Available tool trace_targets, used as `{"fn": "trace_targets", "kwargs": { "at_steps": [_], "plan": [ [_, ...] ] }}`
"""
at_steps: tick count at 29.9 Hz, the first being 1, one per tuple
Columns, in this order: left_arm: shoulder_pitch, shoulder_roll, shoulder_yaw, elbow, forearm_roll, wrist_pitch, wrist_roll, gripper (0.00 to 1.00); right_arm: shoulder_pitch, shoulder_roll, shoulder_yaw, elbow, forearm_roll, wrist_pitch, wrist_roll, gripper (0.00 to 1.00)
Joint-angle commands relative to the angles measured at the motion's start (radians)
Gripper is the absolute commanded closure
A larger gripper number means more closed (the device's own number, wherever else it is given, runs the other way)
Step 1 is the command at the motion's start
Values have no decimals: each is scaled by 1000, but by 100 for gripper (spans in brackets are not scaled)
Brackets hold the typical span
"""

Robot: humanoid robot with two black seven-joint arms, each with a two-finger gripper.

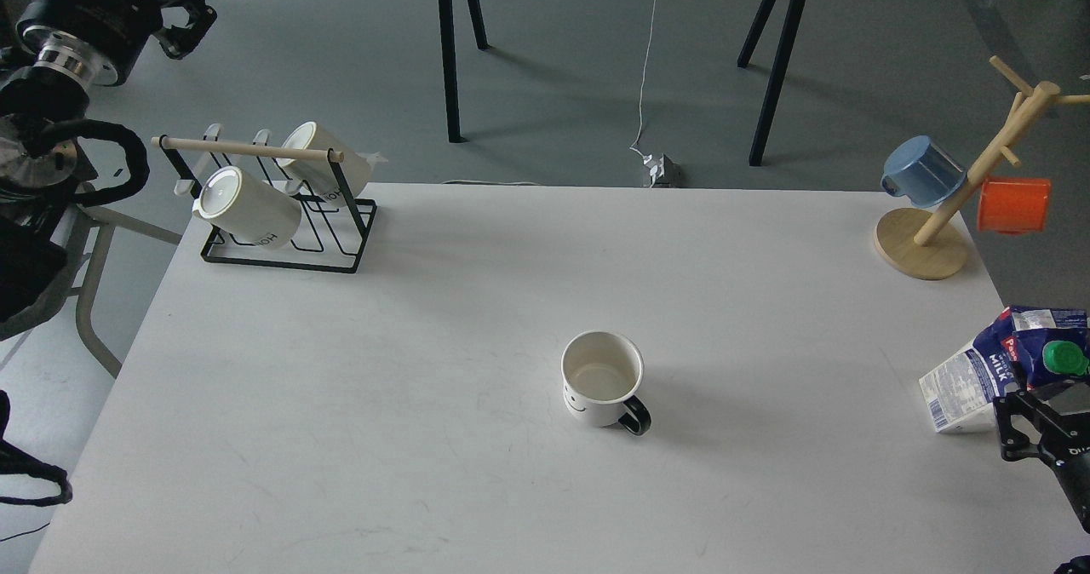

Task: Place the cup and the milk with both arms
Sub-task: 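Lower the right gripper to the milk carton and grasp it, then lift the milk carton with the right gripper toward the white mug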

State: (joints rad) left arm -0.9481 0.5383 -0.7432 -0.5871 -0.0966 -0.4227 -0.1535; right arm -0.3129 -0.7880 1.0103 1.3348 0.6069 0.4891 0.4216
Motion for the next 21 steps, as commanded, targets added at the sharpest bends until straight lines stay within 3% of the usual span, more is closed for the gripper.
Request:
{"fn": "trace_targets", "kwargs": {
  "at_steps": [1,9,21],
  "plan": [
    [-1,-1,1,0,0,22,0,0,3,33,1,7,-12,0,-1,58],
    [-1,8,1,0,18,30,2,0,9,58,-2,118,-13,0,-1,60],
    [-5,35,1,-5,43,44,2,0,150,298,-107,182,-209,0,-6,60]
  ]
}}
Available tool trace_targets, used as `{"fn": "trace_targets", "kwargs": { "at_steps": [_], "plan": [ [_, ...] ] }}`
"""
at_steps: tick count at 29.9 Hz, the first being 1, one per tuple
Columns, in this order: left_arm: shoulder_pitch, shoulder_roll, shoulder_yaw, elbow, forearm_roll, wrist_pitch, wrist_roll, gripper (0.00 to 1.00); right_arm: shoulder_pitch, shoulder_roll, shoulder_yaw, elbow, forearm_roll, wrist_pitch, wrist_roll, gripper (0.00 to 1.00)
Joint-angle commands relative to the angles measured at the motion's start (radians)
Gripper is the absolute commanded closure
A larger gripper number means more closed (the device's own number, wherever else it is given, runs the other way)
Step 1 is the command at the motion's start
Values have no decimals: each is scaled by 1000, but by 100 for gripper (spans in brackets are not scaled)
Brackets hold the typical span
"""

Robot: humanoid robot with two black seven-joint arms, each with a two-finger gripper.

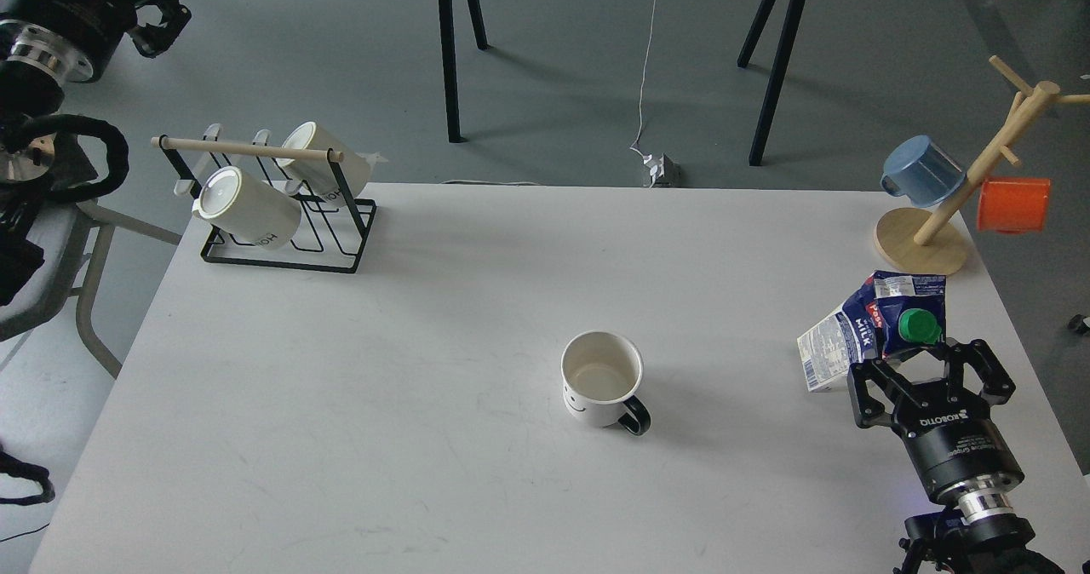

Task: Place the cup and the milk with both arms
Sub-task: 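Lift the milk carton with the right gripper toward the white mug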

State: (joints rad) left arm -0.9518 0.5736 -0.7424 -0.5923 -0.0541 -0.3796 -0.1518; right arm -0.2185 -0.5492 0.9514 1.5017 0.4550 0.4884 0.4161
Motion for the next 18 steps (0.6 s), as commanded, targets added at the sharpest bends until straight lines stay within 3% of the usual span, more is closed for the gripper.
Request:
{"fn": "trace_targets", "kwargs": {
  "at_steps": [1,7,18],
  "plan": [
    [-1,-1,0,0,0,2,0,0,80,89,-75,25,-80,0,0,60],
    [1,2,0,-1,0,10,0,0,166,245,-135,22,-117,0,-2,60],
    [4,9,1,-1,0,10,0,0,134,310,-160,17,-203,0,0,60]
  ]
}}
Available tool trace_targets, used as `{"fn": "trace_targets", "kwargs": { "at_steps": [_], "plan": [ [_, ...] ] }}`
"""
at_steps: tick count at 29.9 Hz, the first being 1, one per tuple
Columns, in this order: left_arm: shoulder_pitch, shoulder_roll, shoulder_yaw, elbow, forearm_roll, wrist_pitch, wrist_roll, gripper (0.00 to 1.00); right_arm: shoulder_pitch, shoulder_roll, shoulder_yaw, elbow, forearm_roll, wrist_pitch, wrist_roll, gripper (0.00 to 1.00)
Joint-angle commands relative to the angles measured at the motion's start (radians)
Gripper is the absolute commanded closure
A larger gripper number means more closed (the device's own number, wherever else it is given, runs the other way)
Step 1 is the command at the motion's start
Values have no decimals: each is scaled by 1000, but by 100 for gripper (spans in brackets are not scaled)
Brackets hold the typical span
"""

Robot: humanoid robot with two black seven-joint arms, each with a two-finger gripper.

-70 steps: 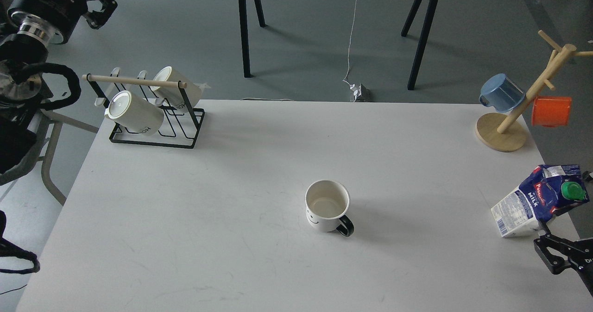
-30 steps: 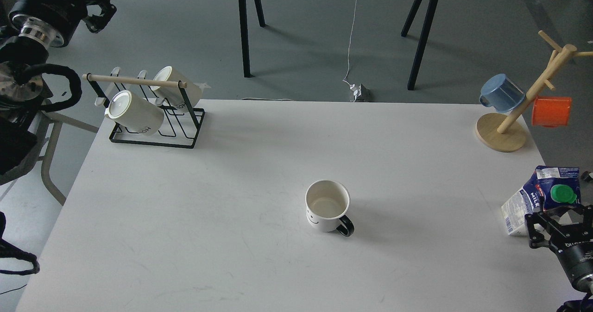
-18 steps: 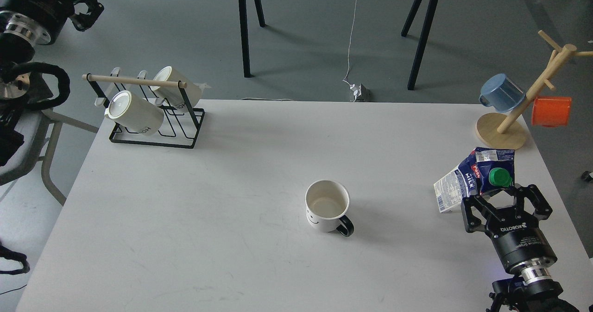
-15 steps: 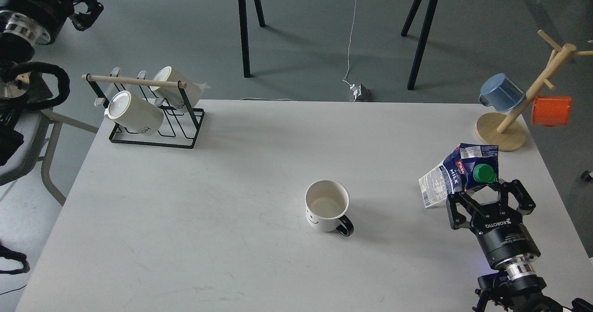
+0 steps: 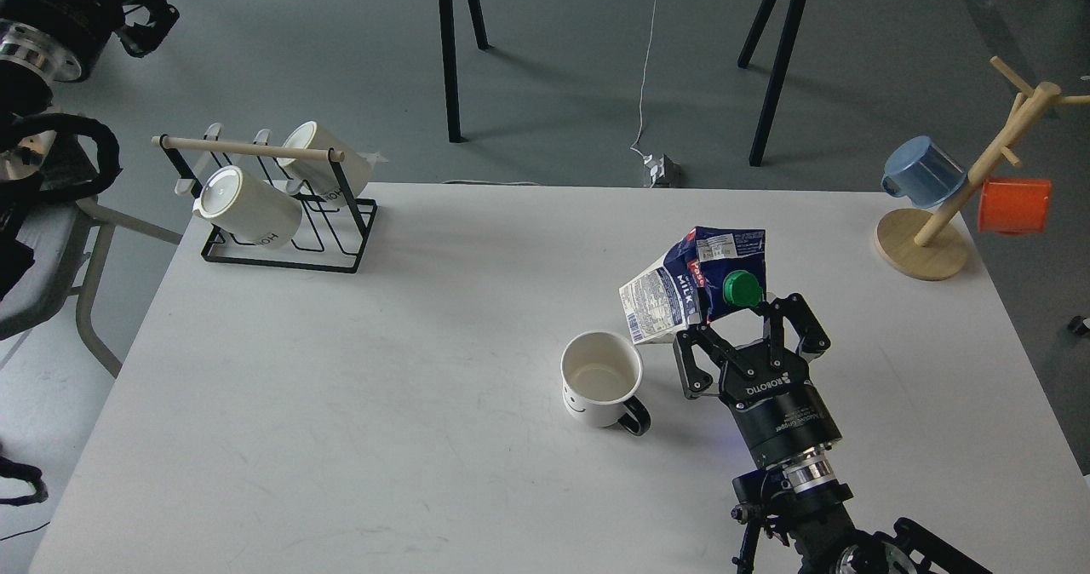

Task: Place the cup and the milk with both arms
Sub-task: 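Lift the milk carton with the right gripper toward the white mug, then set the milk carton upright beside the mug and open the right gripper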

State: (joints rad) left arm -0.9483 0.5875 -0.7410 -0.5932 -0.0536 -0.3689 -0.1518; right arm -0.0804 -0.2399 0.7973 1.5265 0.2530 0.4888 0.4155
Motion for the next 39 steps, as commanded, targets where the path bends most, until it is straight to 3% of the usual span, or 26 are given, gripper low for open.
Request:
{"fn": "trace_targets", "kwargs": {
  "at_steps": [1,39],
  "plan": [
    [0,-5,0,0,0,-1,0,0,-6,1,-7,-11,-1,0,0,60],
    [13,-11,-1,0,0,-4,-3,0,-71,54,3,-72,-1,0,5,59]
  ]
}}
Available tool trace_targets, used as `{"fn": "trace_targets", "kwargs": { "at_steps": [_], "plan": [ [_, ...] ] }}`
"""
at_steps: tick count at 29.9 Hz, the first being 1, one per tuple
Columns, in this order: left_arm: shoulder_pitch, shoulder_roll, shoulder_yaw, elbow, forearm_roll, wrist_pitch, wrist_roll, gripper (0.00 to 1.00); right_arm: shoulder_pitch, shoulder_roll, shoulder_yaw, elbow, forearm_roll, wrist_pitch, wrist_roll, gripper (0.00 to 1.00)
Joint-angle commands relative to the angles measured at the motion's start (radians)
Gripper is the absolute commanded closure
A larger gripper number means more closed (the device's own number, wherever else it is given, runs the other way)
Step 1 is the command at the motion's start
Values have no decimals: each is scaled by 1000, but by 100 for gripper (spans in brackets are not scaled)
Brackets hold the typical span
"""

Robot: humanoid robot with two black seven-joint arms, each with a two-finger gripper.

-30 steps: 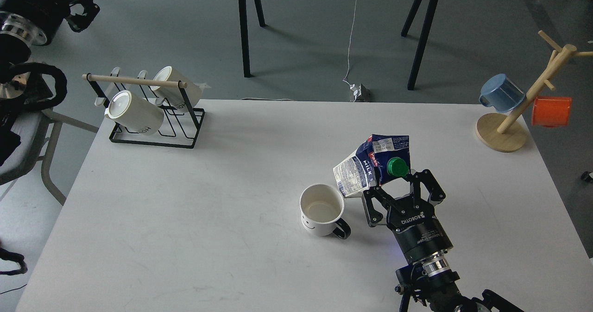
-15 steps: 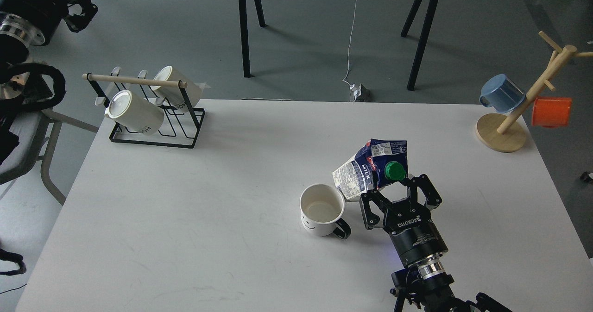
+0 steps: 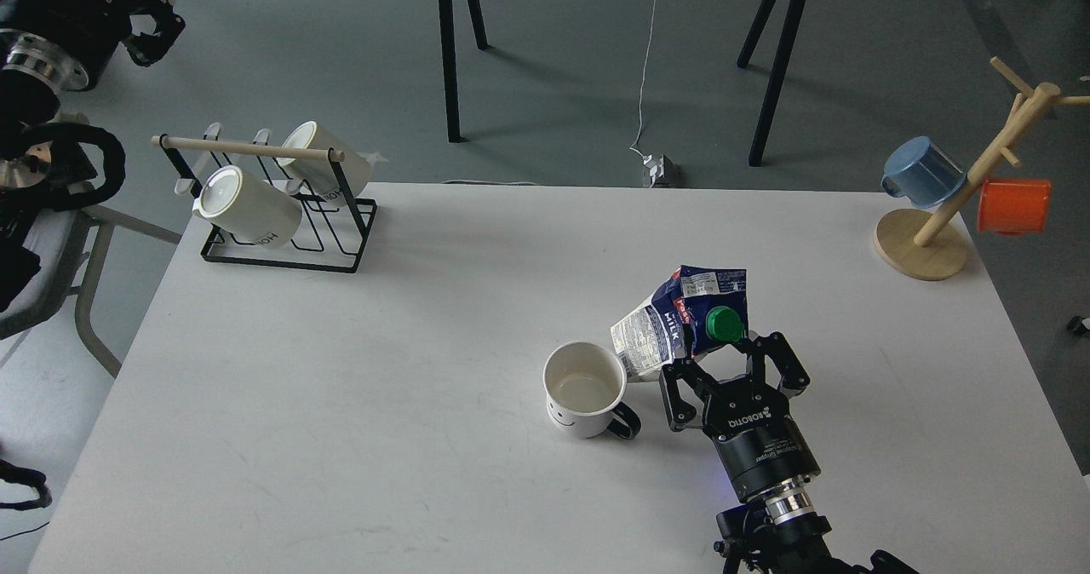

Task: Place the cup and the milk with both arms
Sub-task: 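Set the milk carton upright beside the mug and open the right gripper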

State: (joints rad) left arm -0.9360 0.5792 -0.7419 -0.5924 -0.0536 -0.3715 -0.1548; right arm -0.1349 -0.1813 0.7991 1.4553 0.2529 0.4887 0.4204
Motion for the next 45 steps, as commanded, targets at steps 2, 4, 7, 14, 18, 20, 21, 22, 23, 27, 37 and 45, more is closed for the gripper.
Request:
{"fn": "trace_targets", "kwargs": {
  "at_steps": [2,4,7,14,18,20,21,22,23,27,37,45],
  "plan": [
    [0,-4,-1,0,0,0,0,0,-23,-4,3,-1,-1,0,0,59],
    [-1,-4,-1,-1,0,0,0,0,-23,-4,3,-1,-1,0,0,59],
    [-1,-2,-1,0,0,-1,0,0,-25,-3,3,-3,-1,0,0,58],
    [3,5,-1,0,0,-3,0,0,-25,3,6,-43,-1,0,0,55],
    [3,8,-1,0,0,-4,0,0,-25,5,6,-44,-1,0,0,52],
    [2,8,-1,0,0,-4,0,0,-23,5,6,-44,-1,0,0,44],
    [2,8,-1,0,0,-4,0,0,-22,5,6,-44,-1,0,0,39],
    [2,8,-1,0,0,-4,0,0,-22,5,6,-44,0,0,0,34],
    [2,8,-1,0,0,-4,0,0,-20,5,6,-44,0,0,0,30],
    [3,8,-1,0,0,-4,0,0,-20,6,8,-44,0,0,0,23],
    [3,8,-1,-1,0,-4,0,0,-18,6,8,-44,0,0,0,11],
    [3,8,-1,-1,0,-4,0,0,-20,6,6,-44,0,0,0,9]
  ]
}}
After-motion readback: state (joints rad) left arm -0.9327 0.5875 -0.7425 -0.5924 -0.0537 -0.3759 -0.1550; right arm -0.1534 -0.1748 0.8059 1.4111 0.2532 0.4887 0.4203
